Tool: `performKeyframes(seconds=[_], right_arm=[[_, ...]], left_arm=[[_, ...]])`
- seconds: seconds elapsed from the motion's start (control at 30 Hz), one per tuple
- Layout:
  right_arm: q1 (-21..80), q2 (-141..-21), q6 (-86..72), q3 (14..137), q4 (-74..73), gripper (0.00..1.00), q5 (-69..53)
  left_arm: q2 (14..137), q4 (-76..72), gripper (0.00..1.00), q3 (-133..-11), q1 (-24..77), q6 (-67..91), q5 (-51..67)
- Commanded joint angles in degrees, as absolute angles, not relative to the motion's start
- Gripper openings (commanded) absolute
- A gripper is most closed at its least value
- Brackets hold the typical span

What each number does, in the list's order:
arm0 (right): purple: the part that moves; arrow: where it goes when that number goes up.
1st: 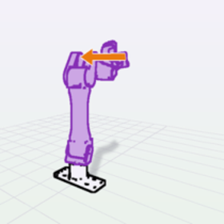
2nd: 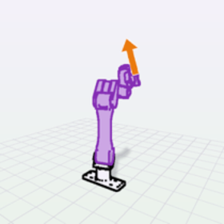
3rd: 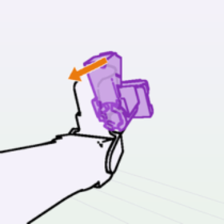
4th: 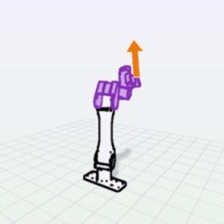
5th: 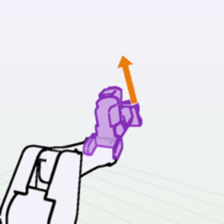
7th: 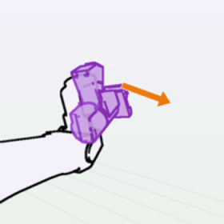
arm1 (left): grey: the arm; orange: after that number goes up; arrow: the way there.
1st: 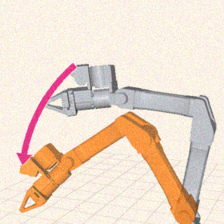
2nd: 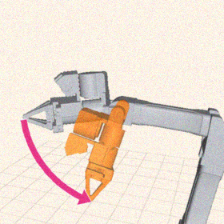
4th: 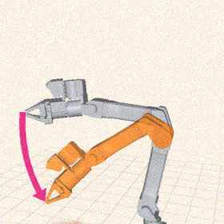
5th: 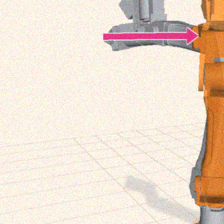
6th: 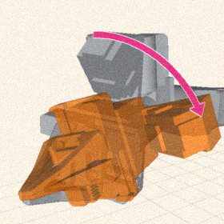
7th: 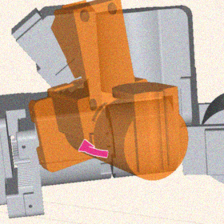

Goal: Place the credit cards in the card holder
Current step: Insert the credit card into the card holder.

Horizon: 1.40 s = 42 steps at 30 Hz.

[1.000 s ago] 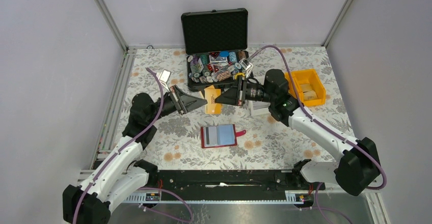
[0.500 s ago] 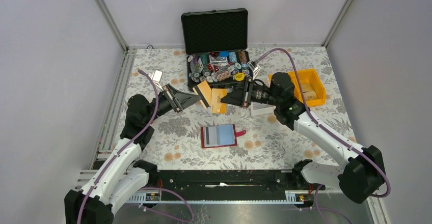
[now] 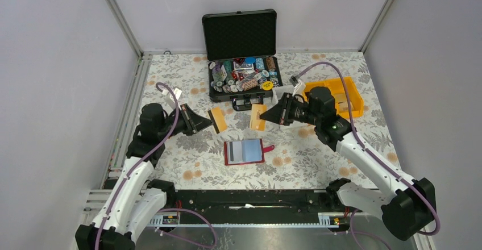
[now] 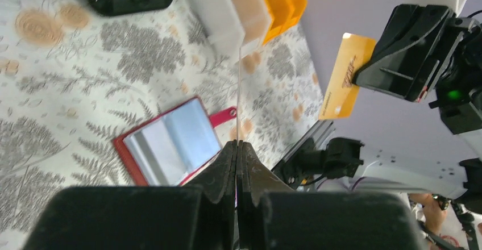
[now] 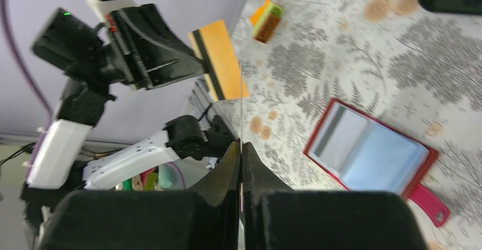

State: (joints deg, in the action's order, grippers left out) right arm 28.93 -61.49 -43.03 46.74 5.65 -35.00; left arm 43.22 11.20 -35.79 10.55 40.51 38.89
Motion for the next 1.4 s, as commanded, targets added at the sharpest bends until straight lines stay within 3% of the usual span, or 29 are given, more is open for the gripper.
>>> performKeyframes(seconds=[0.0,0.07,0.27,0.6,1.37], right_arm=[[30.06,-60.77,-40.05,42.9,0.36,0.0,-28.86],[31.59,-62.09,-39.95,41.11,-0.98,0.0,-27.37],[34.37,-67.48,-44.44,32.47,13.91,0.0,-28.06],[37.47,-80.05,-45.95,31.25,27.72,0.0,-28.07],[38.96,-93.78,-46.93,32.87,33.98,0.0,-28.76]], left_arm=[[42.05,15.19,0.0,-33.56,9.93,34.52,41.11],[42.86,15.27,0.0,-32.11,9.93,33.8,42.24],[41.75,8.52,0.0,-26.09,9.92,38.22,43.55],[41.25,-5.3,0.0,-18.93,9.99,45.39,45.08],[42.67,-11.53,0.0,-16.8,10.02,47.9,45.33]])
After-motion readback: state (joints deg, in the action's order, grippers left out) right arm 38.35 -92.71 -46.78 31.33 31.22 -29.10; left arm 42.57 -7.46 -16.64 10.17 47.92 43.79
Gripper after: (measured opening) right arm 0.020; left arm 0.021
